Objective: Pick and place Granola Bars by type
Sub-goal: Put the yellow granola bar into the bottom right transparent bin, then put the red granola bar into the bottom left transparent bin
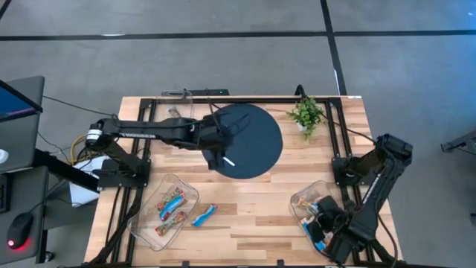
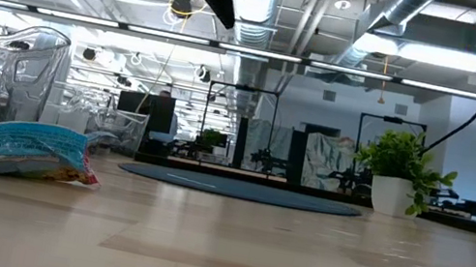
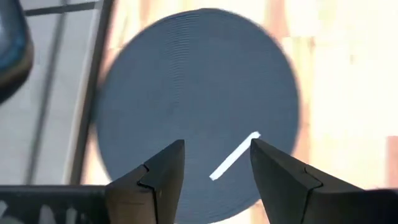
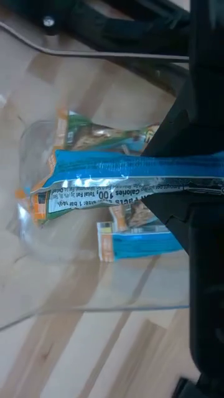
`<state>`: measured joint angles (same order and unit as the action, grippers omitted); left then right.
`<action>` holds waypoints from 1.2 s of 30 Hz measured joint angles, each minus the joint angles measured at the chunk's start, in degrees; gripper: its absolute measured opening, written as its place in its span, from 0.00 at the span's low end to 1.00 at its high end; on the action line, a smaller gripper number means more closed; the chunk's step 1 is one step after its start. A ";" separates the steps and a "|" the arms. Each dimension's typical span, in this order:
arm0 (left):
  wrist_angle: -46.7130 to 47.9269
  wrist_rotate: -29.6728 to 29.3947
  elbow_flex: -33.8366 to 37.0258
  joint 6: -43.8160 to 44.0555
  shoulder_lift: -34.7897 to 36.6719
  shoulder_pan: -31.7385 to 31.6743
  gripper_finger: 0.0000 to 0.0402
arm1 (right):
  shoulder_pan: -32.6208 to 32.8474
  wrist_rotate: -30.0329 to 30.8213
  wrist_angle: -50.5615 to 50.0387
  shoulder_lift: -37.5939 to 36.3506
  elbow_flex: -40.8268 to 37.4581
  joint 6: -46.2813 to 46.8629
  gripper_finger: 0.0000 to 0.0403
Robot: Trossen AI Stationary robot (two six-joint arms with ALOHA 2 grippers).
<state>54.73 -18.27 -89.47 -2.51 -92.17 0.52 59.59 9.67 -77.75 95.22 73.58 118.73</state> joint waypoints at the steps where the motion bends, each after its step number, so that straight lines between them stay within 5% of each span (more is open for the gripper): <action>1: -0.49 1.83 0.00 0.01 -0.31 -0.32 0.44 | -0.02 -0.54 0.06 0.15 0.00 0.12 0.17; 19: -3.31 10.50 0.00 -4.13 -0.71 -2.04 0.44 | -1.21 -1.17 2.18 -0.04 0.02 -2.18 0.22; 29: -4.93 11.44 0.00 15.63 -0.71 2.08 0.44 | 1.93 -2.41 -6.02 -0.08 0.02 -4.37 0.59; 36: -7.96 10.59 0.00 26.58 -0.71 6.64 0.44 | 7.99 7.01 -8.18 -0.09 0.02 -3.29 0.64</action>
<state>46.77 -7.68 -89.47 24.08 -92.88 7.15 67.58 16.68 -85.93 95.13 73.60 115.44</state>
